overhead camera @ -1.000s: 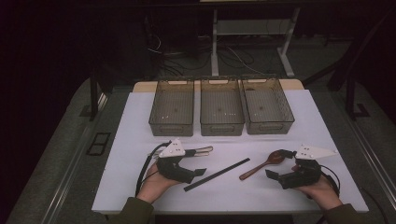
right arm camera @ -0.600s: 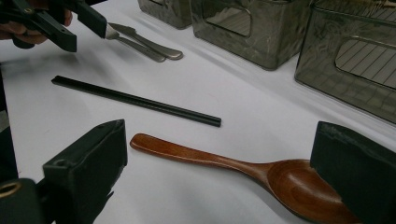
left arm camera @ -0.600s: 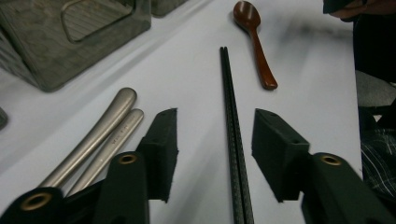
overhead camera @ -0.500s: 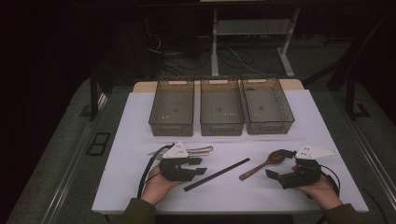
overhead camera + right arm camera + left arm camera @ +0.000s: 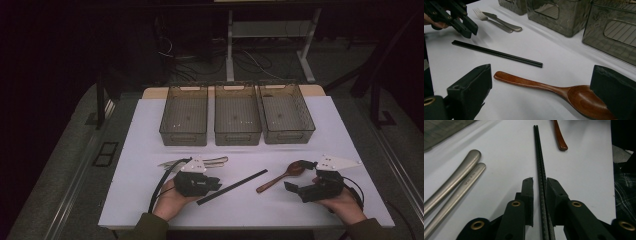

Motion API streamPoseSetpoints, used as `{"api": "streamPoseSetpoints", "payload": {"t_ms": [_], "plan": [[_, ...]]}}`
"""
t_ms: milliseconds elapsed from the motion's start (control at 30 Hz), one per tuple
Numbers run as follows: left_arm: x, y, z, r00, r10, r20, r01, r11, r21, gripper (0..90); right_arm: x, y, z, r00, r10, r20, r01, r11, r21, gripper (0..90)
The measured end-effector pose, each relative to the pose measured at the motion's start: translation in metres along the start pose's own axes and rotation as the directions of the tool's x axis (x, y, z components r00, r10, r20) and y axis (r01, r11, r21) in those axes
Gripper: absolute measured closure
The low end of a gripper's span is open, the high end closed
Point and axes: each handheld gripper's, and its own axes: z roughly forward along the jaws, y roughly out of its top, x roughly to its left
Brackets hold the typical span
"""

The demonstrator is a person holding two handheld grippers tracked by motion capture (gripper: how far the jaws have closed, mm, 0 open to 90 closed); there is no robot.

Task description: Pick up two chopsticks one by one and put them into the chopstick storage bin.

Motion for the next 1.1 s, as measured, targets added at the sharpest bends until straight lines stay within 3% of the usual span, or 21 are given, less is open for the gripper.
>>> {"api": "streamPoseSetpoints", "payload": {"t_ms": [600,1100], "plan": [[-0.003,-0.003,0.008,0.9998,0.011,0.014,-0.011,0.9985,0.053,79.5,0.0,0.0,0.0,1.0,0.0,0.002,0.0,1.0,0.001,3.3],[-0.003,-0.004,0.011,0.9998,0.016,-0.009,-0.016,0.997,0.076,79.6,-0.001,0.0,0.0,1.0,0.001,0.003,-0.001,1.0,0.0,3.3]]}}
